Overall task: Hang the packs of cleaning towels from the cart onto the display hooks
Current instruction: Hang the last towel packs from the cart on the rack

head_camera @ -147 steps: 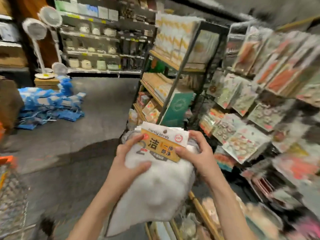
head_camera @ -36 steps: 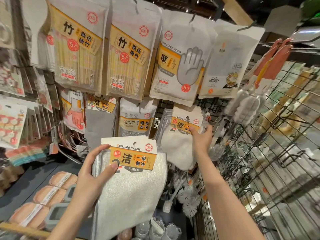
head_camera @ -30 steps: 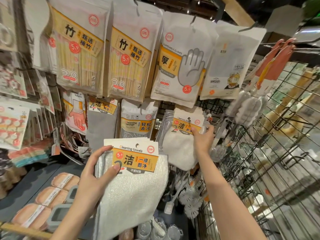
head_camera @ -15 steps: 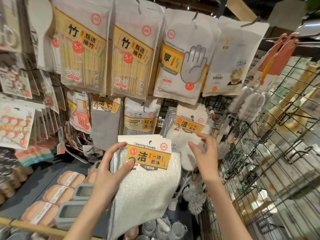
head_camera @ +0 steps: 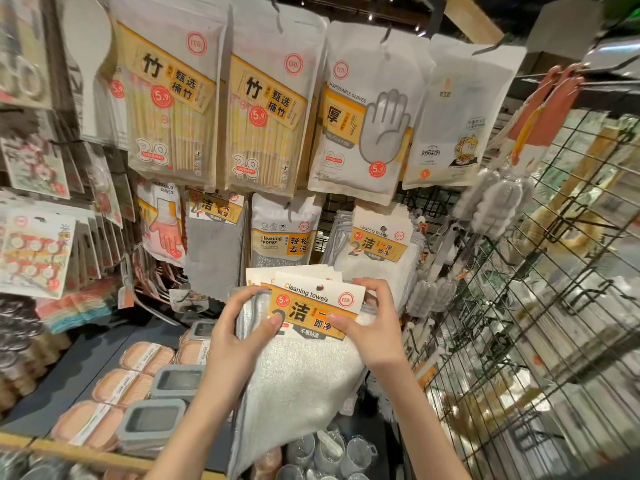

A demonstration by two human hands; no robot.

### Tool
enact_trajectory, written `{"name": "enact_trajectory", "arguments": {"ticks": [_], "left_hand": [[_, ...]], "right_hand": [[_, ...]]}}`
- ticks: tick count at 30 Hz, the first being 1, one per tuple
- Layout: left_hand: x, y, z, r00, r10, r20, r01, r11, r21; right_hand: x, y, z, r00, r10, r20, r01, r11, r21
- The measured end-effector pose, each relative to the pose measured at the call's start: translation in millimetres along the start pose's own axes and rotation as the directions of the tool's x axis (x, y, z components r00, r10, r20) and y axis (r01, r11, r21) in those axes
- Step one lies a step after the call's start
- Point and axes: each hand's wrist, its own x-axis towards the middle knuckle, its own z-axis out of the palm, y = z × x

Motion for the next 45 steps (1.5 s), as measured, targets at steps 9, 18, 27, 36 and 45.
{"name": "enact_trajectory", "arguments": {"ticks": [9, 18, 27, 36, 45], "left_hand": [[-0.1, 2.1, -5.1, 0.999, -0.047, 0.019, 0.046, 0.997, 0.055], [1.3, 0.3, -3.9, 0.997, -0.067, -0.045, 0.068, 0.998, 0.017], [13.8, -5.8, -9.8, 0.995, -0.062, -0.074, 0.061, 0.998, -0.015], [25.7, -20.0, -19.8, 0.994, -0.034, -0.107, 0.038, 0.999, 0.036], [33.2, -26.1, -30.2, 0.99, -0.037, -0.14, 0.049, 0.995, 0.088]], "right_hand": [[1.1, -1.9, -10.2, 0.999, -0.04, 0.013, 0.039, 0.998, 0.044], [5.2, -8.7, -23.9, 0.998, -0.049, 0.042, 0.044, 0.992, 0.115], [21.1, -5.7, -49.2, 0.994, -0.007, -0.108, 0.025, 0.985, 0.17], [85.7, 22.1, -65.5, 0.946, 0.036, -0.322, 0.0, 0.994, 0.11], [127.0, 54.9, -65.8, 0.904, 0.04, -0.425, -0.03, 0.999, 0.032]]}}
